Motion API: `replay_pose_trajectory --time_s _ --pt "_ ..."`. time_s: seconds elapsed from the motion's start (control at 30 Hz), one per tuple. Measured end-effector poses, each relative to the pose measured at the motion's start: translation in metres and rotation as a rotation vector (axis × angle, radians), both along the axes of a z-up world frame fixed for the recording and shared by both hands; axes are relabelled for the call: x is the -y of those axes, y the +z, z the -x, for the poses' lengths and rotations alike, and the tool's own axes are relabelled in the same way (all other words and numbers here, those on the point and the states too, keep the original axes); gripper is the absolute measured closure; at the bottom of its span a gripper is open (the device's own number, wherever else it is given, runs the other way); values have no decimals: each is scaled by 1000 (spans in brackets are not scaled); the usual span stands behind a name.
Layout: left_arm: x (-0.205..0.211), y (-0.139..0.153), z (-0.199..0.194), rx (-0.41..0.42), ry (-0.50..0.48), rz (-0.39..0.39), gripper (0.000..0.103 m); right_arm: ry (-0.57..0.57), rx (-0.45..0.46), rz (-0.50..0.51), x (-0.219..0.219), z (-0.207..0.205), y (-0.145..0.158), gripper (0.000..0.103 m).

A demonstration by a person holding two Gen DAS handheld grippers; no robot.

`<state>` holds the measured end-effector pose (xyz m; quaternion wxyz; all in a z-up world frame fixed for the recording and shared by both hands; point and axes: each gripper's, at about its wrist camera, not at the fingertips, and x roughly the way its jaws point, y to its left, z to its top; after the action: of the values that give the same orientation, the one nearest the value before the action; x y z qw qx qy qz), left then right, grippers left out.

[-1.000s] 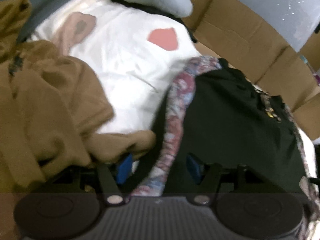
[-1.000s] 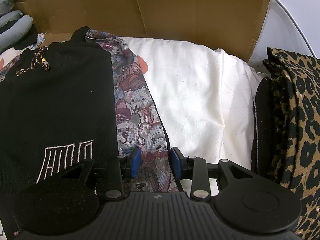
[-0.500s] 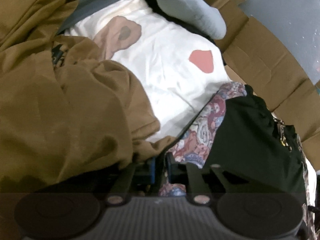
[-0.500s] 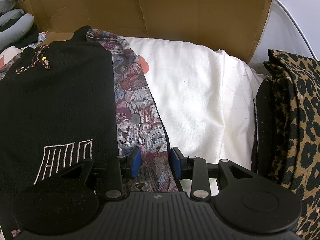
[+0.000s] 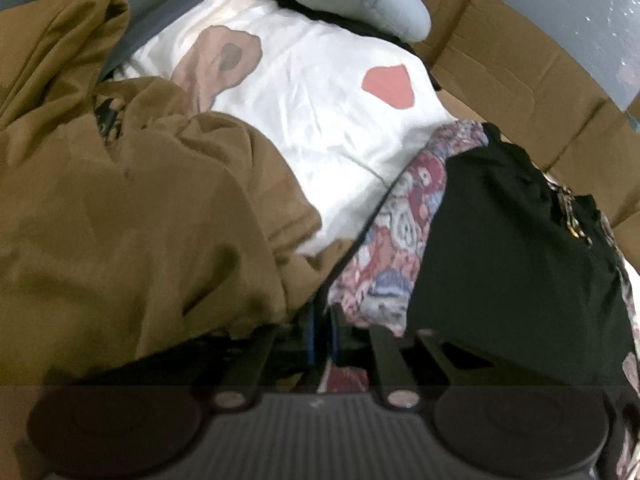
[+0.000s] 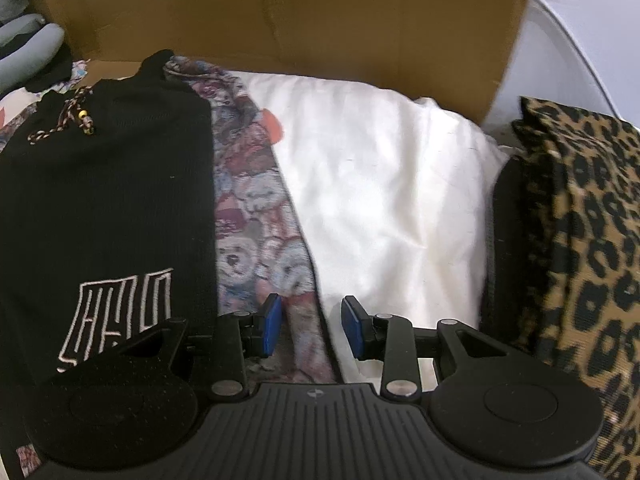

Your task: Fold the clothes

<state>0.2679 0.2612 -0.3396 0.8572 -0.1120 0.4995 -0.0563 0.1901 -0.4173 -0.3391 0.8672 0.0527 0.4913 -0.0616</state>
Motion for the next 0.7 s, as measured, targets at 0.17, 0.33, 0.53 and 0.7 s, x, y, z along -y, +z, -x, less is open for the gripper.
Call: replay_pose_trajectory --time_s 0.17,0.33,0.53,0.7 --pt "-2 4 11 -30 -44 7 89 -60 -11 -31 15 13 0 61" --pt "1 5 20 -47 -68 -8 86 -85 -19 -52 20 29 -1 58" --pt "-8 13 26 -44 -63 -47 99 -87 -40 -57 27 47 4 58" --pt "-13 13 27 -71 -55 -49 96 -87 -50 -72 31 62 6 58"
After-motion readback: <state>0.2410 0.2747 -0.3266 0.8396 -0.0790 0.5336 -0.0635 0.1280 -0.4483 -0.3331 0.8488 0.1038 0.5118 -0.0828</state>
